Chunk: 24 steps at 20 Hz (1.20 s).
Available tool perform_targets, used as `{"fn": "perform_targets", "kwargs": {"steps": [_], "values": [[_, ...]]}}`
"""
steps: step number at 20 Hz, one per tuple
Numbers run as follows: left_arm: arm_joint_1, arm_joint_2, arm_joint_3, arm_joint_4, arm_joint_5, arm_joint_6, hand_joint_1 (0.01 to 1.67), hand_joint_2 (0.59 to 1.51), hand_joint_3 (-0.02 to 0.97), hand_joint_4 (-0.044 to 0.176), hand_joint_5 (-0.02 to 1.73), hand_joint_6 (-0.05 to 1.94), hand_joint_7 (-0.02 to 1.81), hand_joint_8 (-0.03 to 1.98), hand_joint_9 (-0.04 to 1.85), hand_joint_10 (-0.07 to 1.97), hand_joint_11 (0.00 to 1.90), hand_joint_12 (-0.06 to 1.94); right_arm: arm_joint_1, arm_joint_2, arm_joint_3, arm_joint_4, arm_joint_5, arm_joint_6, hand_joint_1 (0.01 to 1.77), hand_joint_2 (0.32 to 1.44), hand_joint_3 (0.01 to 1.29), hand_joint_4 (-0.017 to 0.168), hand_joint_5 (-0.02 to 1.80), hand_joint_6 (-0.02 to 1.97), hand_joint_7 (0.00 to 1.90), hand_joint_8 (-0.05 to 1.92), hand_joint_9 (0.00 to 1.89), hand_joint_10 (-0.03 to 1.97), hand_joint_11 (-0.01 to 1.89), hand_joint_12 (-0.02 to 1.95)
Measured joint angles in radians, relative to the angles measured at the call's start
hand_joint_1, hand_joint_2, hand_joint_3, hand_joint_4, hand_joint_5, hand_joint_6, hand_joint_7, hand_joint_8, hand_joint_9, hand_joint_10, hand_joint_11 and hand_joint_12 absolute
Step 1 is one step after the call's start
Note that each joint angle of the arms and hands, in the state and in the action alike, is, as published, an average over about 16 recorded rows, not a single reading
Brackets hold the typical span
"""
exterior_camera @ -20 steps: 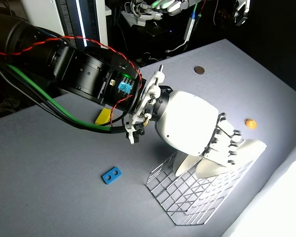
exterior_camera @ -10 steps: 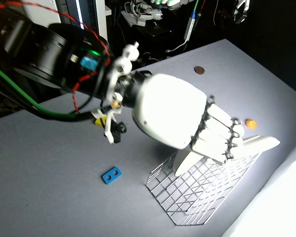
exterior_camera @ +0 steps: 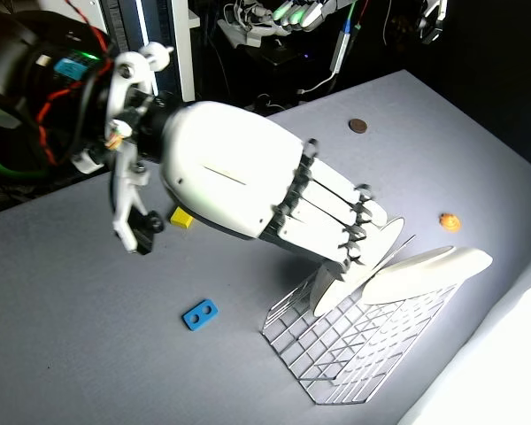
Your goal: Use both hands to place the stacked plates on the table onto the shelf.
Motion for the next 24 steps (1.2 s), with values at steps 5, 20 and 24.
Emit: {"fn": "perform_targets", "kwargs": {"steps": [5, 20, 24], "values": [[0.0, 0.0, -0.001, 0.002, 0.0, 0.0, 0.01, 1.123, -0.005, 0.003, 0.14, 0.01, 0.16, 0.01, 0.14, -0.06, 0.01, 0.3, -0.048, 0.063, -0.046, -0.108, 0.035, 0.011, 0.78, 1.0, 0.01, 0.0, 0.14, 0.04, 0.19, 0.02, 0.18, 0.03, 0.01, 0.85], [0.0, 0.0, -0.003, -0.002, -0.001, 0.0, 0.01, 1.157, -0.006, 0.004, 0.18, 0.01, 0.19, 0.01, 0.16, -0.06, 0.01, 0.39, -0.12, 0.151, -0.103, -0.414, 0.137, 0.218, 0.67, 1.01, 0.01, 0.004, 0.12, 0.04, 0.16, 0.02, 0.15, 0.03, 0.01, 0.75], [0.0, 0.0, -0.003, -0.004, -0.001, 0.0, 0.01, 1.166, -0.003, 0.004, 0.2, 0.01, 0.22, 0.01, 0.2, -0.06, 0.01, 0.51, -0.125, 0.162, -0.102, -0.533, 0.159, 0.328, 0.59, 1.04, 0.01, 0.004, 0.18, 0.04, 0.24, 0.02, 0.21, 0.09, 0.01, 0.95]]}}
